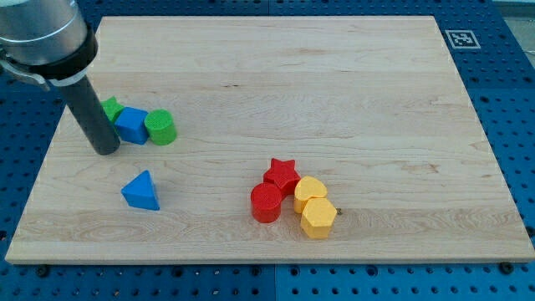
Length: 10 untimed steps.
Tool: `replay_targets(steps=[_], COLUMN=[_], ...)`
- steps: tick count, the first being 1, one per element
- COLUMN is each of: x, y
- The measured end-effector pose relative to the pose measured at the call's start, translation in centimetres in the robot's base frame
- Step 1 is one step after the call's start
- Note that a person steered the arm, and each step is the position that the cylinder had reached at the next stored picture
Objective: Push the green star to the top left of the board
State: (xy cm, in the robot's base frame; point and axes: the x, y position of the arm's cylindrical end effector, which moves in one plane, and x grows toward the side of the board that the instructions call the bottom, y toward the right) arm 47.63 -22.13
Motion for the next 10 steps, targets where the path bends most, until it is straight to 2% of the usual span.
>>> replay_targets(steps=[5,8,10], x=[-2.2,-4.6,-5.9], y=[-2.8,3.1,3.2])
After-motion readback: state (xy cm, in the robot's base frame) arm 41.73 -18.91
